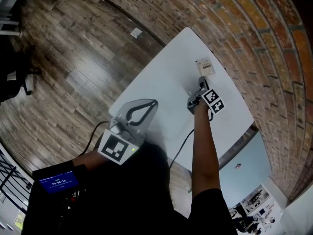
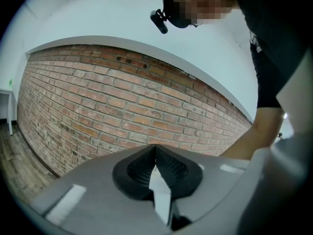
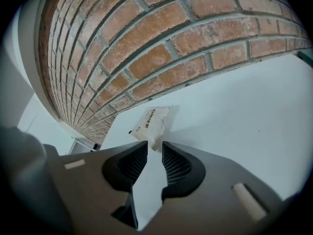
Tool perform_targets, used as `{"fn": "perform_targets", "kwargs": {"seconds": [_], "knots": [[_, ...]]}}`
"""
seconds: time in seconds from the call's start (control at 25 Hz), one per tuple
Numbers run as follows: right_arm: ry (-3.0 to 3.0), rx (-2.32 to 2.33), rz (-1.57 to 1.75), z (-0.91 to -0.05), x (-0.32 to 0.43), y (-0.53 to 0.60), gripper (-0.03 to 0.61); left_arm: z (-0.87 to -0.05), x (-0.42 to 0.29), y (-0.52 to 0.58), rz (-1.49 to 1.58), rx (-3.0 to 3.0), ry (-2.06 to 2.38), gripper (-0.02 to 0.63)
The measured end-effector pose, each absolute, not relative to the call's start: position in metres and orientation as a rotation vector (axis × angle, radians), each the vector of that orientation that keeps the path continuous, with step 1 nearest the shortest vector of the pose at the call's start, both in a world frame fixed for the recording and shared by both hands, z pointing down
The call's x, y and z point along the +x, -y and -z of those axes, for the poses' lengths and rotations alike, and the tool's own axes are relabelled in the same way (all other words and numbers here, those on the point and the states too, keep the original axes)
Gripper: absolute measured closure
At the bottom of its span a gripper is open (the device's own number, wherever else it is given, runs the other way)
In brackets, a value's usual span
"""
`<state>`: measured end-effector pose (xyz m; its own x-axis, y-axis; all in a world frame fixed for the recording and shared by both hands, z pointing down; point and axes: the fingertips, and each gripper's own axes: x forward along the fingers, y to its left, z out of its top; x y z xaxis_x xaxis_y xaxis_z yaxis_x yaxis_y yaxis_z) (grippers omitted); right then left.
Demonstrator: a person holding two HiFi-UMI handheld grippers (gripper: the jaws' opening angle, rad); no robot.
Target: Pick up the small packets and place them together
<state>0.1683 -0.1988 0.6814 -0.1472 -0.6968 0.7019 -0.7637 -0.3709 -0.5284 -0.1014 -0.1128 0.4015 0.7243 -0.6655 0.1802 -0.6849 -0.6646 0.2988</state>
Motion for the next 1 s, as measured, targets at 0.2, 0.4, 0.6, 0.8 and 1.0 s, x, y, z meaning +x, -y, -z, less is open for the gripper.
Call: {"fn": "perform_targets", "kwargs": {"seconds": [0.2, 0.4, 0.6, 0.8, 1.0], "knots": [[1.722, 2.019, -1.605, -0.681, 0.169, 0.203, 0.488, -0.407, -0.107, 0.113, -0.078, 2.563, 1.065, 0.614], [1.748, 2.023, -1.689, -0.68, 0.169, 0.205, 0.538, -0.408, -0.103, 0.11, -0.089, 2.576, 1.062, 0.614], [1.762, 2.037, -1.709, -0.679, 0.171, 0.205, 0.575, -0.404, -0.102, 0.107, -0.079, 2.569, 1.071, 0.614], [1.754, 2.022, -1.781, -0.681, 0.168, 0.206, 0.517, -0.409, -0.106, 0.105, -0.084, 2.539, 1.086, 0.614], [1.73, 2.003, -1.85, -0.684, 0.165, 0.213, 0.506, -0.409, -0.103, 0.105, -0.088, 2.542, 1.077, 0.614]]}}
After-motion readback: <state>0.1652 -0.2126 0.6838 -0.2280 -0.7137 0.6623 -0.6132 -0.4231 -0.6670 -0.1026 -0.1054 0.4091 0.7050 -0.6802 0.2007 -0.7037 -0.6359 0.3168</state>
